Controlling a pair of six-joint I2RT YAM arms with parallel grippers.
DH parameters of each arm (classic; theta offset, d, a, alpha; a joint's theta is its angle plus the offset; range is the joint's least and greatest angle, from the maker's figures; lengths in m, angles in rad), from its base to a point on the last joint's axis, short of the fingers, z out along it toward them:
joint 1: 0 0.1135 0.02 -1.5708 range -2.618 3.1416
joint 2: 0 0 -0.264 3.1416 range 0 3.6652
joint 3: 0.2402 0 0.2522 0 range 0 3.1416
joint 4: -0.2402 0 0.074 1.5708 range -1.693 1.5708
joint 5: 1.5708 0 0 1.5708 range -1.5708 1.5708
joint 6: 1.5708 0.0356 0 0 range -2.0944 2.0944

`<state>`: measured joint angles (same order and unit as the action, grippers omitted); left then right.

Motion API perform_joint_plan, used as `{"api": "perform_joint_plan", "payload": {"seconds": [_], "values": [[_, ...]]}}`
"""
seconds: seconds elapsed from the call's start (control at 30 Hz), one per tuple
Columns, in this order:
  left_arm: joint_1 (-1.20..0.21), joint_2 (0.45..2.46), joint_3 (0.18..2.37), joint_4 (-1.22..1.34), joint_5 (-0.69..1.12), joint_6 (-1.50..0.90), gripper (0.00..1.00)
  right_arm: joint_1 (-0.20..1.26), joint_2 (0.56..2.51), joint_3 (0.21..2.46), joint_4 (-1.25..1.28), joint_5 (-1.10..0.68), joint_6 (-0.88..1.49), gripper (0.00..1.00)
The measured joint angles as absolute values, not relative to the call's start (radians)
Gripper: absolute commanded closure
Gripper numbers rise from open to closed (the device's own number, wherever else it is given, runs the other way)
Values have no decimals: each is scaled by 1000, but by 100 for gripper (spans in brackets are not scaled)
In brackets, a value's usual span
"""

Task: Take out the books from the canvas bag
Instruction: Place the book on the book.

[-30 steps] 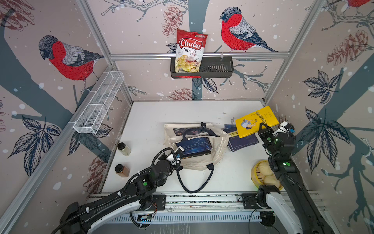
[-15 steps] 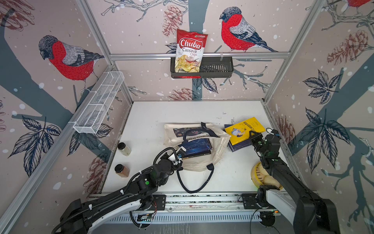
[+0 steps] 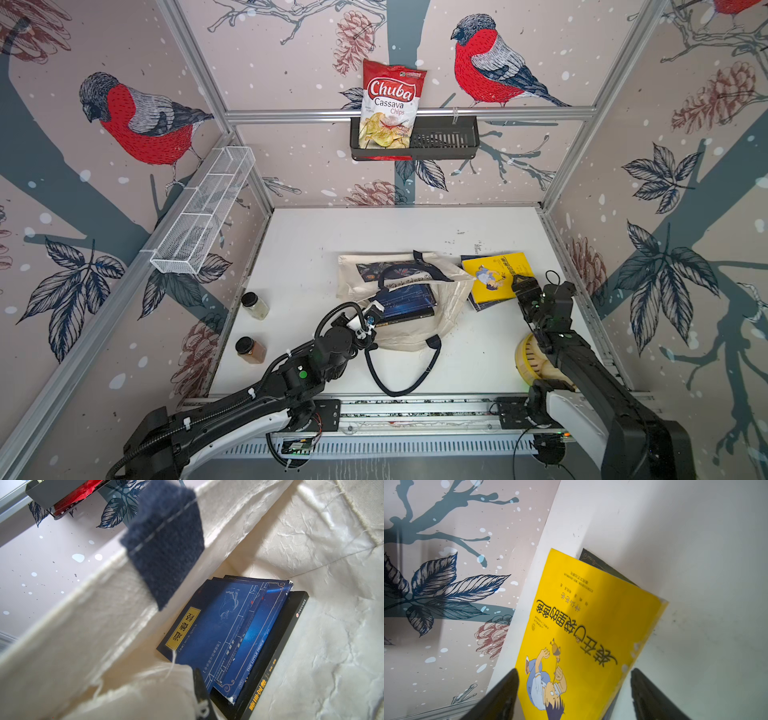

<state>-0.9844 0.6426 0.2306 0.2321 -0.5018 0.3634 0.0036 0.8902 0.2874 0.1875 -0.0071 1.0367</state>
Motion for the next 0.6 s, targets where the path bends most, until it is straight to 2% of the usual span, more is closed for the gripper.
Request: {"api": "perform_joint_plan", "payload": {"seconds": [0.43, 0.6], "values": [[-976, 654, 217, 288, -465, 363, 100, -17, 610, 421, -117, 42, 996, 0], [-965, 678, 217, 317, -449, 363, 100, 46, 538, 481, -158, 44, 994, 1]]}}
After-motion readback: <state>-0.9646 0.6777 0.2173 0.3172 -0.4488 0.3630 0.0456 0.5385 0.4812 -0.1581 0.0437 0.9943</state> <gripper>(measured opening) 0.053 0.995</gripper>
